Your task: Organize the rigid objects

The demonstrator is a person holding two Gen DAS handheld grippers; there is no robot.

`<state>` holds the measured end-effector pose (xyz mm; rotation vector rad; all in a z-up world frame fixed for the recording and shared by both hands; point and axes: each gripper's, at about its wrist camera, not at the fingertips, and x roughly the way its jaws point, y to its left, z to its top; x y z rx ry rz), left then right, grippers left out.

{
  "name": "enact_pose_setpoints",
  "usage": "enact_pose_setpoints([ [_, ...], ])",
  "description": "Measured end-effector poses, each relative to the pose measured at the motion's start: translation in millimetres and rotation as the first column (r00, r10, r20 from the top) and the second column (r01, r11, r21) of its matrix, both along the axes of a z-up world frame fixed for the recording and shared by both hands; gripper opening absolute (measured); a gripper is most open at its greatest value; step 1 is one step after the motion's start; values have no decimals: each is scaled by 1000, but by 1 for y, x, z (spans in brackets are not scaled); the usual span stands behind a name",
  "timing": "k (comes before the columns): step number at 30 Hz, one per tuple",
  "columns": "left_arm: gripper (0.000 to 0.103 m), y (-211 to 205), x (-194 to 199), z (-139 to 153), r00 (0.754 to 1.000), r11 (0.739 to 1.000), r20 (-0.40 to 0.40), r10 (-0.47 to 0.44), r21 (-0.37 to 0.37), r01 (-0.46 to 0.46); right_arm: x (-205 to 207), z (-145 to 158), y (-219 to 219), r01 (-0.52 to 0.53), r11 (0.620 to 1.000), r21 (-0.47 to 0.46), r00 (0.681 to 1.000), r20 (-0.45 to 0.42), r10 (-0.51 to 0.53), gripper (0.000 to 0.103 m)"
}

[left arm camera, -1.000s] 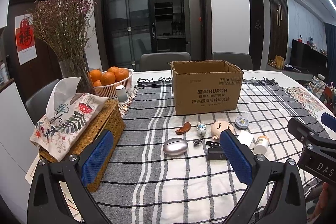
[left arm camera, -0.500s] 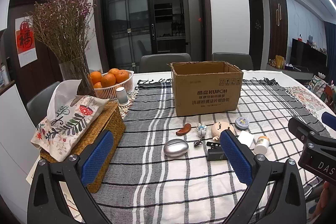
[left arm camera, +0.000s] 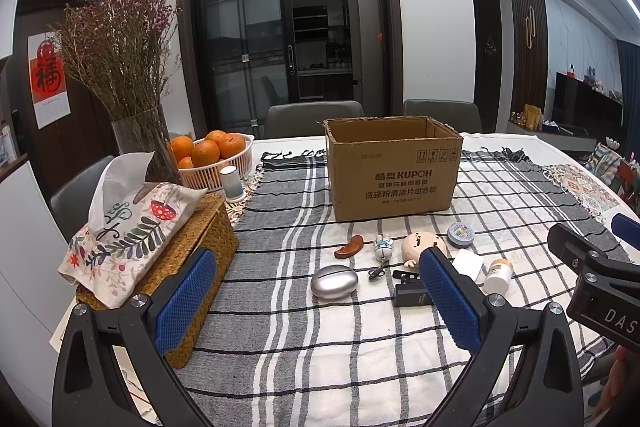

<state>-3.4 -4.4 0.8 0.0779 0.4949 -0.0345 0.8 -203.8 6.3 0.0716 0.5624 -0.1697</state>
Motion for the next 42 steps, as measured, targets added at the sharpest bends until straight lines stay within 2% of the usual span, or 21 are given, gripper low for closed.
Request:
enact_pose_setpoints([
  [23, 103, -1, 3, -3, 1000, 1000, -11, -6, 4, 6, 2, 0, 0, 0, 1000, 0, 1000, -5, 0, 102],
  [35, 103, -14, 14, -17, 998, 1000, -60, -25, -2, 25, 5, -13, -6, -3, 1000, 22, 999, -32, 4, 102],
  [42, 103, -31, 28, -37, 993, 999, -113, -25, -22, 23, 22, -27, -22, -38, 998, 40, 997, -59, 40, 102],
])
